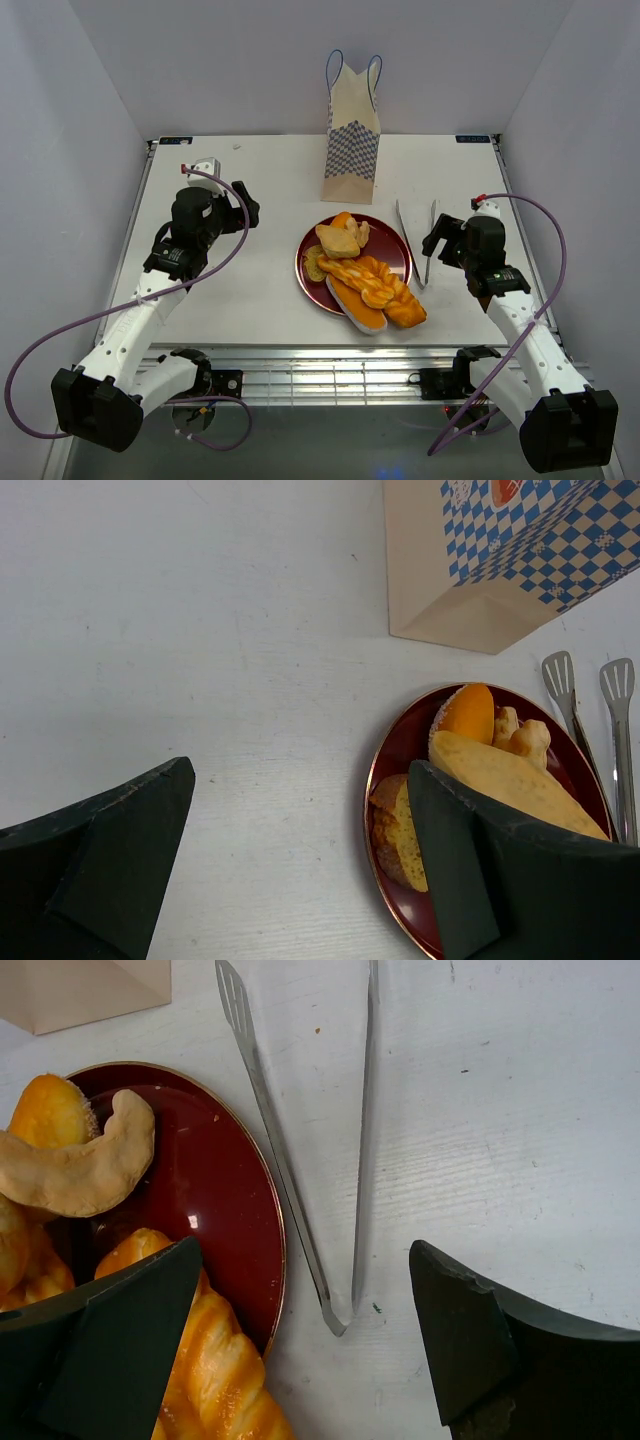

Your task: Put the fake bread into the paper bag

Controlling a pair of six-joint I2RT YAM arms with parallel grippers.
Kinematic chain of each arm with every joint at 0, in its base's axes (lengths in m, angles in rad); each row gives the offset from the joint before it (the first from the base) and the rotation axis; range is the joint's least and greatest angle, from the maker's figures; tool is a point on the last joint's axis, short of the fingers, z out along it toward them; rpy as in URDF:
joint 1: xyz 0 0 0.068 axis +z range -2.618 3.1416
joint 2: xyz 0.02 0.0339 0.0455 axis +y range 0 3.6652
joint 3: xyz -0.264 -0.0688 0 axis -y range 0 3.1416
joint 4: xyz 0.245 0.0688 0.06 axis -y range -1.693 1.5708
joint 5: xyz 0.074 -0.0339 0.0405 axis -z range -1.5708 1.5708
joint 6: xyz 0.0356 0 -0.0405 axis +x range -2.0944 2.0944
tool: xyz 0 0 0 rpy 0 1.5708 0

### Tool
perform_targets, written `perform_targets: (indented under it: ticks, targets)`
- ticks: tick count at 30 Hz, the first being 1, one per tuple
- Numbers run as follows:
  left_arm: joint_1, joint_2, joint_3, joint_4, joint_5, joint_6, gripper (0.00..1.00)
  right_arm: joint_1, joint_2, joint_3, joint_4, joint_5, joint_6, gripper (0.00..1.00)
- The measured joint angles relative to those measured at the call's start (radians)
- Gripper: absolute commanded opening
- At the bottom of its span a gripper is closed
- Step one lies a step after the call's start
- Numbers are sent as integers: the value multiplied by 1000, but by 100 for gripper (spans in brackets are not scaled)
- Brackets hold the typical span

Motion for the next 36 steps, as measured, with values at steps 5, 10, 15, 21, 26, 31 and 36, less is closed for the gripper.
perform_targets:
  ticks: [5, 10, 15, 21, 26, 31, 36]
  targets:
    - [0, 0, 0, 0, 0, 0, 98, 0, 3, 0, 5, -2, 0, 90]
    - [0, 0, 0, 0, 6, 0, 98, 0, 55, -7, 50, -32, -41, 90]
    - [0, 0, 0, 0, 7, 0, 98, 0, 147, -2, 68, -42, -82, 90]
    - [0, 5, 0, 0, 18, 0, 98, 0, 301, 101, 57, -43, -154, 90]
    - [0, 6, 0, 0, 30, -1, 98, 0, 366, 148, 71, -55, -189, 90]
    - [0, 13, 0, 0, 43, -4, 98, 0, 462, 212, 66, -66, -219, 90]
    - [0, 14, 0, 0, 62, -8, 98, 0, 540, 273, 65, -69, -240, 90]
